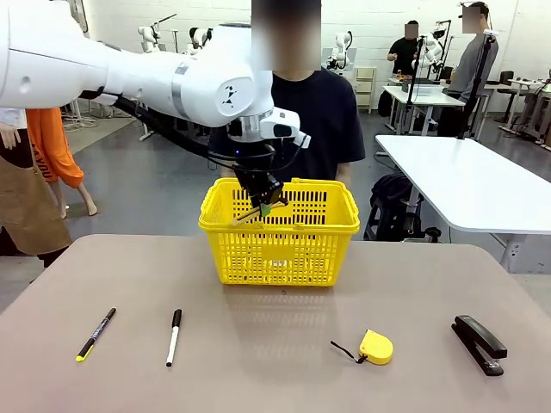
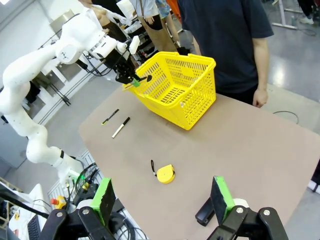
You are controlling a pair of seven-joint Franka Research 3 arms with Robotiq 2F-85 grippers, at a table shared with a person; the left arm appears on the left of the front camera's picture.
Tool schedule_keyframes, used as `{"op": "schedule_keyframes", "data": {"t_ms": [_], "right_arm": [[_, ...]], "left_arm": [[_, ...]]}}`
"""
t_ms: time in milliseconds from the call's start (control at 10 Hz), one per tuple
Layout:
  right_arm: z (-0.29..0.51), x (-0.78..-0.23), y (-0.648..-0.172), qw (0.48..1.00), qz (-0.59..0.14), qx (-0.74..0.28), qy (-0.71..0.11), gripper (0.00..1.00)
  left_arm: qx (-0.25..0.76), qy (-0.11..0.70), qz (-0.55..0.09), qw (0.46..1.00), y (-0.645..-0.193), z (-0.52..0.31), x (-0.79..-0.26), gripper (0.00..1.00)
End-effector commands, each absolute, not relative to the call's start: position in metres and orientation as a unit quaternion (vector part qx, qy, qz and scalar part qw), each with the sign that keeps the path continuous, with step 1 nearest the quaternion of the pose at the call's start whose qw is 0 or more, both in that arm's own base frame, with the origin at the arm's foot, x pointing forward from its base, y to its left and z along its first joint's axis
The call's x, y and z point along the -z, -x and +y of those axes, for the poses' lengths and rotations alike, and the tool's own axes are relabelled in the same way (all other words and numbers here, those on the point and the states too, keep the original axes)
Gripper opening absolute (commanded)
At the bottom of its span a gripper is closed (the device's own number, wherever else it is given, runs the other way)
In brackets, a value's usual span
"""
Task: Place the items the person wants into the basket.
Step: Pick up the item the person points to and place it in the Market Basket.
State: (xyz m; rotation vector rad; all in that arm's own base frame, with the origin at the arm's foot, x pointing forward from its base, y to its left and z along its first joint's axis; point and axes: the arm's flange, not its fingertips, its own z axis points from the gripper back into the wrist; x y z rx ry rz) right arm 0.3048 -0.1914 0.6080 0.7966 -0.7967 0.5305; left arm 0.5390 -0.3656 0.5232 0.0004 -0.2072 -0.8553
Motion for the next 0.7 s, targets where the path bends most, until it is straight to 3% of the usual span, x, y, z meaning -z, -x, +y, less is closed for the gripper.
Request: {"op": "schedule_keyframes", "data": {"t_ms": [0, 600], "right_arm": [[-0.1915, -0.6088, -0.3071, 0.803, -0.384, -0.253, -0.380, 1.00], [-0.1915, -0.6088, -0.3071, 0.803, -0.384, -0.253, -0.380, 1.00]], "left_arm": [[0.435, -0.010, -0.114, 0.893, -0.5327, -0.3767, -0.5489, 0.27], [0.425, -0.001, -0.113, 0.898, -0.5320, -0.3793, -0.5455, 0.27]]}}
